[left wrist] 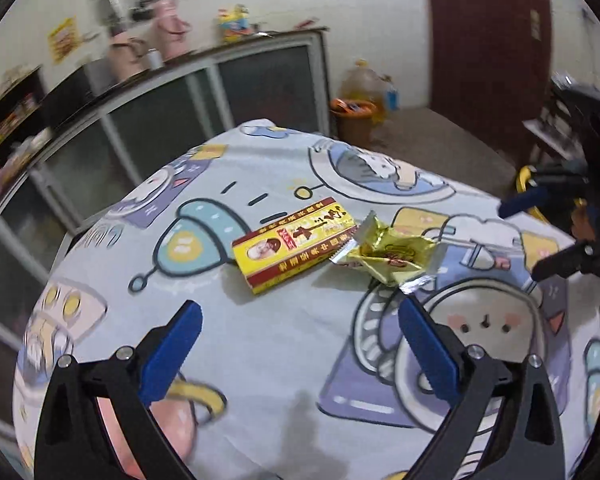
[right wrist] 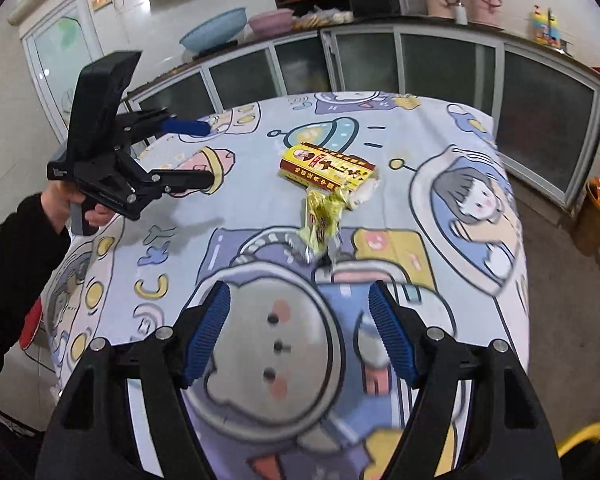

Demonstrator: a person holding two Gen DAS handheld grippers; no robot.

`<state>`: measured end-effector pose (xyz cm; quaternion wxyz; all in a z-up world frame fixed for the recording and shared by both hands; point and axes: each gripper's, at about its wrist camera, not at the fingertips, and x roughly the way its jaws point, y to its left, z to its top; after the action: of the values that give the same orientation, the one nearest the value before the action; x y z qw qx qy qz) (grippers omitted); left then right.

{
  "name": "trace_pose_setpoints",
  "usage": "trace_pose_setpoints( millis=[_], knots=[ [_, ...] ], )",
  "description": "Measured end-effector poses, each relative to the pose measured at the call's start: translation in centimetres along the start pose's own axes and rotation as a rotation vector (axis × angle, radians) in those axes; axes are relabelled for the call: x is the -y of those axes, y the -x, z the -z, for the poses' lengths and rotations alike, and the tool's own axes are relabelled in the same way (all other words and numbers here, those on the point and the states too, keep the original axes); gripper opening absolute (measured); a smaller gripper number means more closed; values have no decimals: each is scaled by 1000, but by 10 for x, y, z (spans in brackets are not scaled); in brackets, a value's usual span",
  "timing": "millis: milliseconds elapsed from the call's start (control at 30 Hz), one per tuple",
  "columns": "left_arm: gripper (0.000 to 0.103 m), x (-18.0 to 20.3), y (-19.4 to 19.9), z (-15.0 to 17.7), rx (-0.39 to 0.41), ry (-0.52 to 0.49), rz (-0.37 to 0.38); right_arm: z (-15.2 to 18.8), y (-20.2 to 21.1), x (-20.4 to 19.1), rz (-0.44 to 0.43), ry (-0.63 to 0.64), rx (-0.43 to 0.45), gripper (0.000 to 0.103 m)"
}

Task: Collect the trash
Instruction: 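Grasp the yellow-red snack box with the left tool while the right tool grasps the yellow foil wrapper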

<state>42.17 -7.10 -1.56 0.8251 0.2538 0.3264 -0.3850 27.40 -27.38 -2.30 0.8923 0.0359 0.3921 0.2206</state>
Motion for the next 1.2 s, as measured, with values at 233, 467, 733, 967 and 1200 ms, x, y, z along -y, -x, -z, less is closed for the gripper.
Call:
trace_pose_setpoints(
  millis=[233,467,733,967,1200],
  knots=[
    [95,-4,-33,-31,-99,-218,175,-26,-35,9,-10,-11,-65,68],
    [95,-3,-79,-55,-212,-351,275,-32,-60,15,-26,-19,-120,68],
    [92,-17,-138,-56,-319,-330,314,-40,-93,28,11,-2,-195,54],
    [66,-33,-151,-52,-310,-274,316,-43,-110,31,10,-10,-249,34],
    [36,-28,-146,-51,-263,-230,314,-45,-104,23,12,2,-236,9]
  ],
)
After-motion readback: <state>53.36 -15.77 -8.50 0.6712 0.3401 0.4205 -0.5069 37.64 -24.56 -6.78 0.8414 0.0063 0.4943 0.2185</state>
